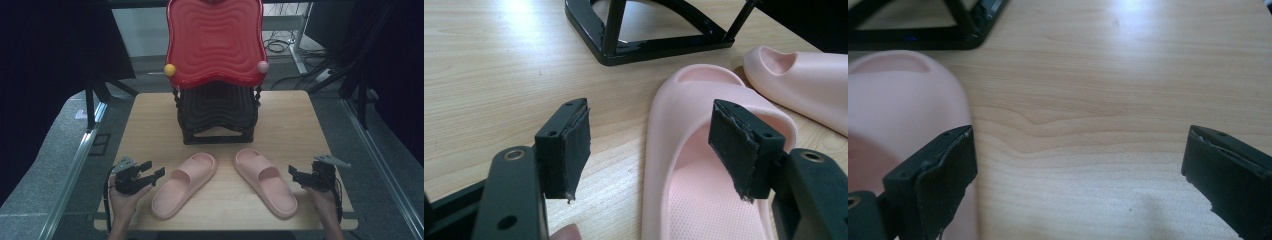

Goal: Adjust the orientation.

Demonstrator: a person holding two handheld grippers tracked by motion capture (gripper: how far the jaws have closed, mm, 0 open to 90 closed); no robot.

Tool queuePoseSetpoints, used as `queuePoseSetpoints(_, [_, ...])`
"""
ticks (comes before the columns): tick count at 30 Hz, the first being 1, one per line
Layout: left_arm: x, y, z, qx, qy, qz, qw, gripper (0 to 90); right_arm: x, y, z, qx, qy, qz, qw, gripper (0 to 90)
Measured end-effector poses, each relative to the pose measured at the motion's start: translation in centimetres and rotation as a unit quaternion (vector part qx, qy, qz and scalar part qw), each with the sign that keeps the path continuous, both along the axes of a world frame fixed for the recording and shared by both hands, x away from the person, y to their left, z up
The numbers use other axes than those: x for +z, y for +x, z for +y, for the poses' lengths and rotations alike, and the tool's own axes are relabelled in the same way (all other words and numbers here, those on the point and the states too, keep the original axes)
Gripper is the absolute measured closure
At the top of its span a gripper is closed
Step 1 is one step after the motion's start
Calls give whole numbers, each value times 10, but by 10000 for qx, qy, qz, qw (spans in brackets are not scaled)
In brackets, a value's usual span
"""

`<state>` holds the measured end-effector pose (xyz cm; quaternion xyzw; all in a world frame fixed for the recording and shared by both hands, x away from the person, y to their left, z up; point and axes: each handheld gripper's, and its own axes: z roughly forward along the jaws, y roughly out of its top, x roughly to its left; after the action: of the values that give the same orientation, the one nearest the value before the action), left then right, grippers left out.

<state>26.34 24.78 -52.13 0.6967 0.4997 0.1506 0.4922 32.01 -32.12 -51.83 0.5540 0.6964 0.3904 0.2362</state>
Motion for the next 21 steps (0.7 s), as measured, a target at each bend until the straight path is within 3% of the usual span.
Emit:
queuePoseSetpoints(3, [0, -1, 3, 35, 115, -13, 9999, 334, 8, -10, -6, 61, 157, -165, 9997, 38])
queuePoseSetpoints(6, [0, -2, 4, 49, 191, -19, 9998, 352, 11, -15, -10, 180, 191, -168, 9995, 52])
queuePoseSetpoints(10, [0, -3, 5, -13, 335, -55, 9994, 493, 9, -18, -14, 181, 243, -109, 9995, 63])
queuePoseSetpoints(11, [1, -4, 5, -44, 422, -76, 9991, 493, 8, -19, -14, 172, 258, -87, 9995, 67])
queuePoseSetpoints(13, [3, -5, 5, -125, 508, -100, 9986, 635, 8, -20, -15, 188, 300, -57, 9994, 81])
queuePoseSetpoints(15, [5, -6, 6, -176, 573, -91, 9982, 701, 8, -21, -15, 197, 308, -59, 9993, 87])
queuePoseSetpoints(21, [5, -6, 9, -210, 551, -53, 9982, 811, 8, -24, -13, 227, 311, -35, 9993, 92])
